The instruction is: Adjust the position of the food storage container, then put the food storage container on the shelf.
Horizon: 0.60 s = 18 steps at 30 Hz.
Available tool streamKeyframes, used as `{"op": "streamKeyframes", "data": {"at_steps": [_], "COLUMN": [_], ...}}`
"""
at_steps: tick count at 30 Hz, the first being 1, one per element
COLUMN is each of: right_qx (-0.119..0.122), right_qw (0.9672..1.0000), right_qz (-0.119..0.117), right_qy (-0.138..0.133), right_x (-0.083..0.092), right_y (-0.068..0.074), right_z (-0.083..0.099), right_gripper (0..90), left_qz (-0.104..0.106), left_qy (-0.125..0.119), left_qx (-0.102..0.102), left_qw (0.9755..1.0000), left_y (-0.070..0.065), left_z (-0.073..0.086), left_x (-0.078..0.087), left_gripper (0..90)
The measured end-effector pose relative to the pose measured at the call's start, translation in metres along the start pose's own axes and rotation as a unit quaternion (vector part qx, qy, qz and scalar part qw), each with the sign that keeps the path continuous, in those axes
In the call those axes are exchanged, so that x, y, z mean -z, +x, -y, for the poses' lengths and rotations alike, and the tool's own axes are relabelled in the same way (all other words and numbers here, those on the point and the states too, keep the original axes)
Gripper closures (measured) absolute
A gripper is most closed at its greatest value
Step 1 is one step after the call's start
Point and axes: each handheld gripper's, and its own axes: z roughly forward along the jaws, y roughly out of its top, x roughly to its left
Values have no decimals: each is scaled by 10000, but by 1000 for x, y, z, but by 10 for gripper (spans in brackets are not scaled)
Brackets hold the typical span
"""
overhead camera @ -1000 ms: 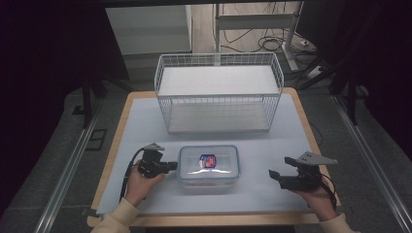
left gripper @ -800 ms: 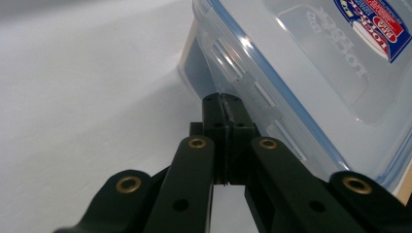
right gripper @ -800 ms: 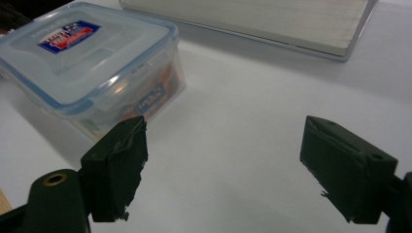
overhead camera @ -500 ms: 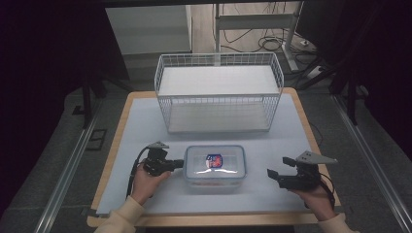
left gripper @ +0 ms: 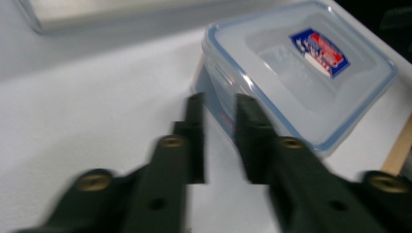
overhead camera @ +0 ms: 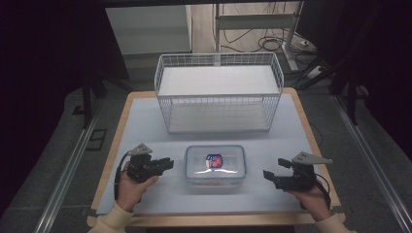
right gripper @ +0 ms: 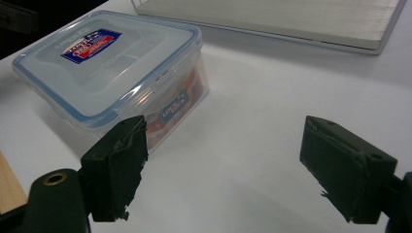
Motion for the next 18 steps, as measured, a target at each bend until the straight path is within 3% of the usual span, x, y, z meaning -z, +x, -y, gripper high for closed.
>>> {"op": "streamKeyframes", "data": {"at_steps": [5,8,10,13,18], "right_qx": [-19,-179,-229,-384,-719], "right_qw": [9999,9993,9983,9969,9930], "right_qz": [-92,-282,-477,-643,-887], "right_qy": [144,180,243,226,288], "right_x": [-4,-7,-9,-14,-25], "right_y": [2,2,3,6,10], "right_z": [-2,-2,-4,-10,-19], "right_gripper": [171,164,165,164,161], "left_qz": [169,241,501,945,1051], "left_qy": [47,86,68,121,241], "left_qx": [253,314,572,949,1190], "left_qw": [9995,9992,9971,9909,9870], "left_y": [4,7,10,16,22], "left_z": [-3,-3,-3,-3,-1], "left_x": [4,4,2,-2,-7], "left_gripper": [394,346,338,301,256]}}
